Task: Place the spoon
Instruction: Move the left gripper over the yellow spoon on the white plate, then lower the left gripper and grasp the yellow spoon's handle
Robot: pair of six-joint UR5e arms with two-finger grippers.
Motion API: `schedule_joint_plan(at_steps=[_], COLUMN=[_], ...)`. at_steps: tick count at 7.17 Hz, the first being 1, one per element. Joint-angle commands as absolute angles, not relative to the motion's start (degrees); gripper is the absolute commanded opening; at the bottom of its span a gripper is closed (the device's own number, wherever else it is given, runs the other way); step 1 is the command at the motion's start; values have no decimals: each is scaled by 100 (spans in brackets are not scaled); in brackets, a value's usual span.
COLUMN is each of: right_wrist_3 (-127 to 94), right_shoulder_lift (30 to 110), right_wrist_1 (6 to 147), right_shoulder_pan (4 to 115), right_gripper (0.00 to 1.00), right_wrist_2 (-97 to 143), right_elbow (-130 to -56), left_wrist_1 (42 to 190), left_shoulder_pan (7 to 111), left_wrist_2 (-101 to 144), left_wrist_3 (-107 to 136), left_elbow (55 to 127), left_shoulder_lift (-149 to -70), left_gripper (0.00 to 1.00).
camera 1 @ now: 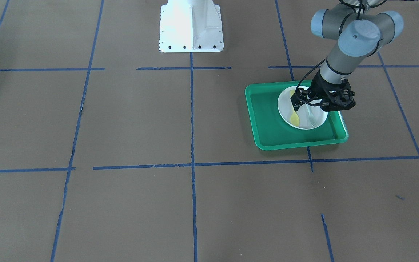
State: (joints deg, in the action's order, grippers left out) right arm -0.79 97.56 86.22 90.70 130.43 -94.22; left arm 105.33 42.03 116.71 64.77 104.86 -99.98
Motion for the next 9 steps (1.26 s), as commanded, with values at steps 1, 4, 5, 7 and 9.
schedule_joint_plan(at_steps=[1, 4, 5, 7, 9], right_wrist_3=[-79, -79, -79, -79, -79], right_shoulder_lift=[9756, 9756, 9756, 9756, 9756], right_wrist_1=[8622, 8613, 8622, 8622, 8622], right_shoulder_pan=[9070, 9070, 9070, 9070, 9070], right_gripper=[100, 100, 100, 100, 100], right_wrist_2=[13043, 13043, 13043, 13043, 13043], right_elbow=[-9422, -9422, -9422, -9422, -9422], left_wrist_1=[10890, 10977, 11108, 11118, 11118], left_shoulder_pan=[3868, 3850, 3850, 3823, 3771], left_wrist_2=[11575, 11575, 11584, 11584, 11584], left_wrist_3=[6750, 6715, 6715, 6706, 6715], left_elbow=[10213, 10117, 10073, 10020, 10011], left_shoulder_lift=[-9993, -9967, -9958, -9958, -9958], left_gripper=[88, 66, 63, 61, 61])
